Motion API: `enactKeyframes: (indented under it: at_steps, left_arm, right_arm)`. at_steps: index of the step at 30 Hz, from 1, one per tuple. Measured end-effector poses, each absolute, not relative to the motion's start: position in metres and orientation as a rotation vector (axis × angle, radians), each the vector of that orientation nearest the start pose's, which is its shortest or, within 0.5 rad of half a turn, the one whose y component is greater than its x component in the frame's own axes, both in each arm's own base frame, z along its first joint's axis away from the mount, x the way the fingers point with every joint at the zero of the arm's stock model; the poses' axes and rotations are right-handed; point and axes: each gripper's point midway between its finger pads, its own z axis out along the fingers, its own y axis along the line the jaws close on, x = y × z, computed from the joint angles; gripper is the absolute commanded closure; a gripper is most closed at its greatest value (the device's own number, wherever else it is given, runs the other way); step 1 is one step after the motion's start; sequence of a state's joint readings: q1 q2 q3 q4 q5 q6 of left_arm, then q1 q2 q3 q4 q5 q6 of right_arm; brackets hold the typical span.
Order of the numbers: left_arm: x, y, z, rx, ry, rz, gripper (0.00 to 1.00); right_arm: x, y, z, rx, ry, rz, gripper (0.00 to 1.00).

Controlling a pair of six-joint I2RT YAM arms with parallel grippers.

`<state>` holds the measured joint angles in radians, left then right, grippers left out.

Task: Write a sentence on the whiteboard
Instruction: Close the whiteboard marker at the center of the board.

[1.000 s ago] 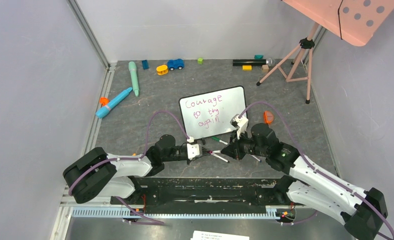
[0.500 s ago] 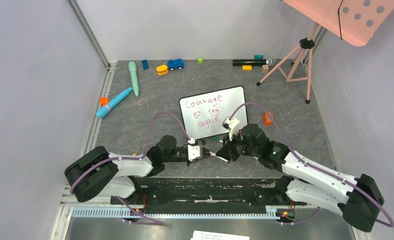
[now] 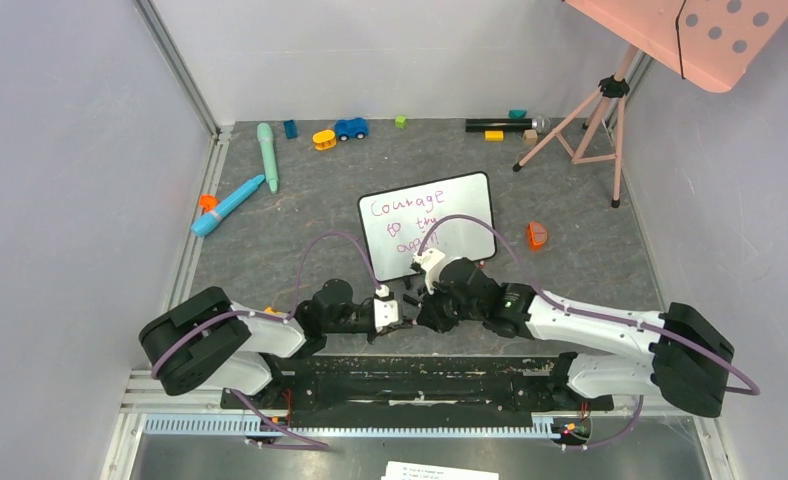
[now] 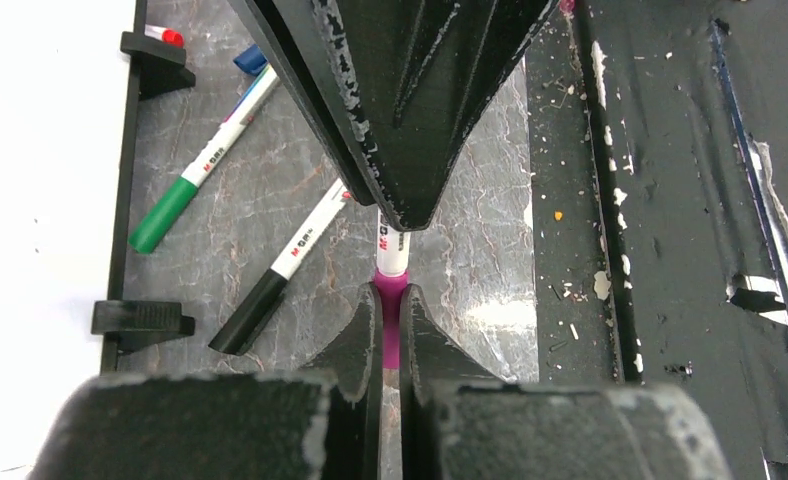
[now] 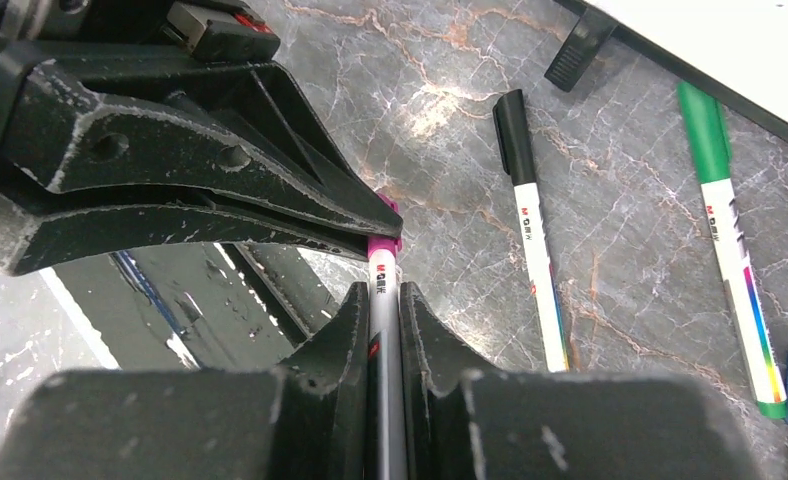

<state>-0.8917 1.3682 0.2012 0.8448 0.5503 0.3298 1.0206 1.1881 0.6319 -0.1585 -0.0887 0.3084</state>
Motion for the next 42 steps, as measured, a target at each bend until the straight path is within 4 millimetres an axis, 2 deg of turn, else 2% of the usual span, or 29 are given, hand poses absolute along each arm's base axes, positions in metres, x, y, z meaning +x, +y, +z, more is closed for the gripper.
enactKeyframes:
  at_steps: [8,14,20,29,42]
  left_arm:
    - [0.142,-0.303,0.046,1.381,1.383,-0.902,0.98]
    - [0.145,-0.312,0.04,1.327,1.376,-0.938,0.98]
    - [0.148,-0.317,0.039,1.272,1.378,-0.961,0.98]
    - [0.15,-0.318,0.04,1.244,1.388,-0.967,0.98]
    - [0.156,-0.312,0.039,1.227,1.386,-0.904,0.95]
  right_arm:
    - [0.146,0.297,0.077,-0.953,2.315,0.601,1.0]
    - [0.148,0.293,0.073,-0.994,2.37,0.451,1.0]
    - [0.151,0.288,0.072,-0.964,2.426,0.369,1.0]
    - [0.153,0.288,0.068,-0.927,2.453,0.346,1.0]
    - [0.16,0.296,0.063,-0.899,2.393,0.348,1.0]
